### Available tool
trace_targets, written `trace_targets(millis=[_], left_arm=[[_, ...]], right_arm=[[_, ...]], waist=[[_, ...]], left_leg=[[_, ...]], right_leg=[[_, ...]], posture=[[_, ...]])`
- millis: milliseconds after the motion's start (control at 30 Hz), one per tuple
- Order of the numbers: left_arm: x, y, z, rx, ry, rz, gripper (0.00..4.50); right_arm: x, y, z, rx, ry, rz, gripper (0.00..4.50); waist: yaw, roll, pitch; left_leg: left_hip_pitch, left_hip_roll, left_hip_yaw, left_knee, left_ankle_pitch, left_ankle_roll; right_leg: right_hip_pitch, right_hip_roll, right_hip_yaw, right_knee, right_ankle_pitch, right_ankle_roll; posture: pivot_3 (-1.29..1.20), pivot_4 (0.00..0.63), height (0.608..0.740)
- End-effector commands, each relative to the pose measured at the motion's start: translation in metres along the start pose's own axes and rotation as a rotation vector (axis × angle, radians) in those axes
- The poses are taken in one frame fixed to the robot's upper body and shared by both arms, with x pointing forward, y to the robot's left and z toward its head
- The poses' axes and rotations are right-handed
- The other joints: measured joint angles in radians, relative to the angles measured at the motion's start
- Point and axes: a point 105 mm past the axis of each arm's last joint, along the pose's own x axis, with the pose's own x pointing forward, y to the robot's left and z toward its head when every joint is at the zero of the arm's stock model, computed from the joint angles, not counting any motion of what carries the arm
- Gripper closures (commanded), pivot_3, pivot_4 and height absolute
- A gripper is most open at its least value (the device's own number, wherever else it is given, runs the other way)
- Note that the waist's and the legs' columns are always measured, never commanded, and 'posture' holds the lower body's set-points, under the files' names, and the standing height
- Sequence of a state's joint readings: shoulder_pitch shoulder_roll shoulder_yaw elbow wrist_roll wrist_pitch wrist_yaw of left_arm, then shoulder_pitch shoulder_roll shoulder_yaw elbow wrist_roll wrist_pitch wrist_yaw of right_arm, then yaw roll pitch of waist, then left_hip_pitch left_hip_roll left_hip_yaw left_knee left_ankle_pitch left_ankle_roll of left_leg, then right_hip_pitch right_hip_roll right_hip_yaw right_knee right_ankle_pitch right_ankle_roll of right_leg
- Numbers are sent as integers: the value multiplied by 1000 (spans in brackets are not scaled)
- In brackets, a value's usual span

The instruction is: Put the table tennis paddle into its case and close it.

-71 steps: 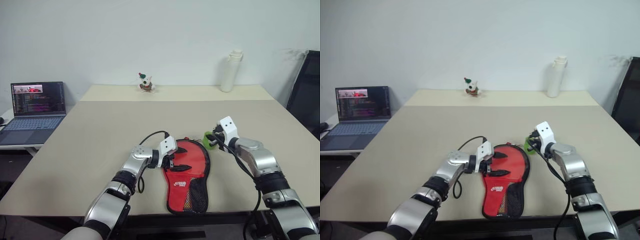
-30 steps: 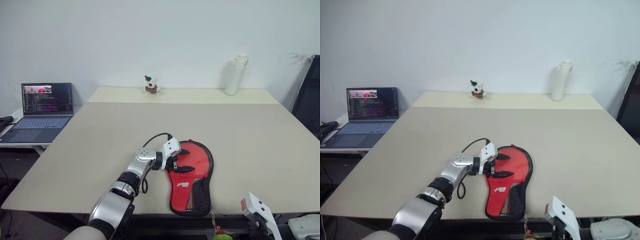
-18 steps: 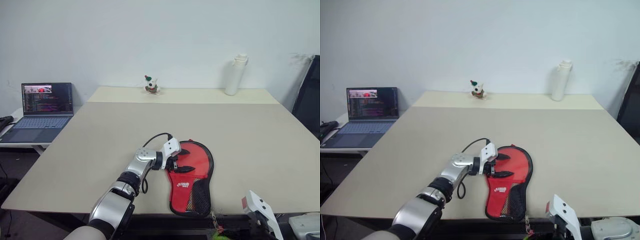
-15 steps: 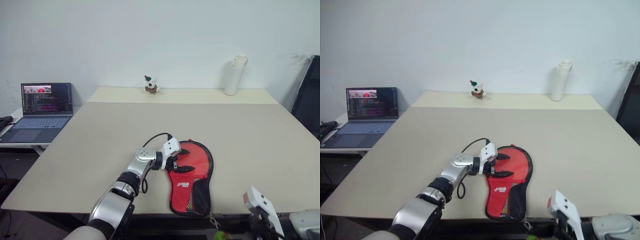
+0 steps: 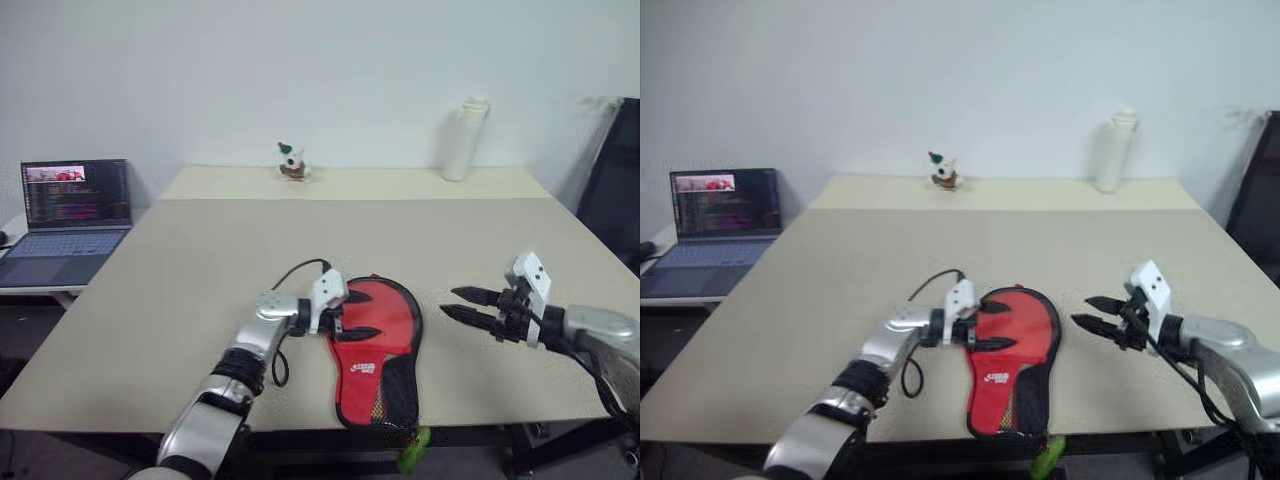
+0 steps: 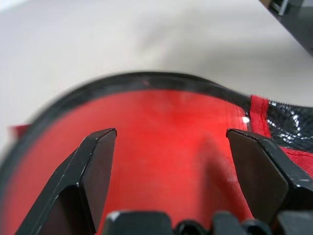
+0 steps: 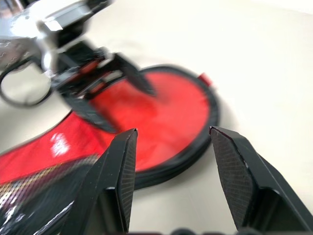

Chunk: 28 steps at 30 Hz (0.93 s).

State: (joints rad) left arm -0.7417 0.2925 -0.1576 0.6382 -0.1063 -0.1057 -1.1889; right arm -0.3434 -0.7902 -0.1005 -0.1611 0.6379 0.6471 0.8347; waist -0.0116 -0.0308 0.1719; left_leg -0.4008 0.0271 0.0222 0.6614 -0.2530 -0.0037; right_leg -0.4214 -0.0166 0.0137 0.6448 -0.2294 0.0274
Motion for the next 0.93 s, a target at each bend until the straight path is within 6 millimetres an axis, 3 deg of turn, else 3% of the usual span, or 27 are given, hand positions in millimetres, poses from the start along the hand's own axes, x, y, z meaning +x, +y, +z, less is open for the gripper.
trace_targets(millis=[33, 133, 333, 500, 633, 800, 933], left_arm=[[-21, 1, 21, 4, -54, 51, 569], [-55, -11, 15, -61, -29, 119, 569], [-85, -24, 7, -113, 17, 261, 569], [-95, -19, 12, -89, 17, 342, 569], [-91, -12, 15, -60, 23, 352, 569], [-97, -4, 2, -65, 52, 342, 569], [-91, 6, 6, -62, 19, 387, 569]], right_arm=[[12, -8, 15, -57, -61, 38, 1962], [36, -15, 21, -69, -89, 96, 1962], [46, -32, 10, -74, -40, 144, 1962], [32, -47, -2, -69, -2, 111, 1962], [16, -60, -5, -59, 4, 51, 1962], [5, -48, -18, -62, 28, 15, 1962], [-2, -42, -16, -58, 35, 15, 1962]], waist=[[-5, 0, 1], [-25, 1, 2], [-5, 0, 5], [9, 0, 5], [9, 1, 5], [8, 1, 5], [3, 1, 6]], left_leg=[[0, 1, 0, 0, 0, 0], [2, 2, 2, -1, 0, 0], [1, 1, 2, 0, 0, 0], [1, -1, 4, 1, 0, 0], [1, -1, 4, 1, 0, 0], [1, 1, 5, 0, 0, 0], [2, 1, 5, 0, 0, 0]], right_leg=[[0, 1, 1, 0, 0, 0], [0, 1, 2, 1, 0, 0], [0, -1, 1, 1, 0, -1], [0, -4, 2, 0, 2, -2], [0, -3, 2, 1, 3, -5], [0, -1, 1, 1, 3, -6], [0, -1, 3, 2, 2, -5]], posture=[[0, 150, 740], [0, 150, 740], [0, 150, 740], [0, 150, 740], [0, 150, 740], [0, 150, 740], [0, 150, 740]])
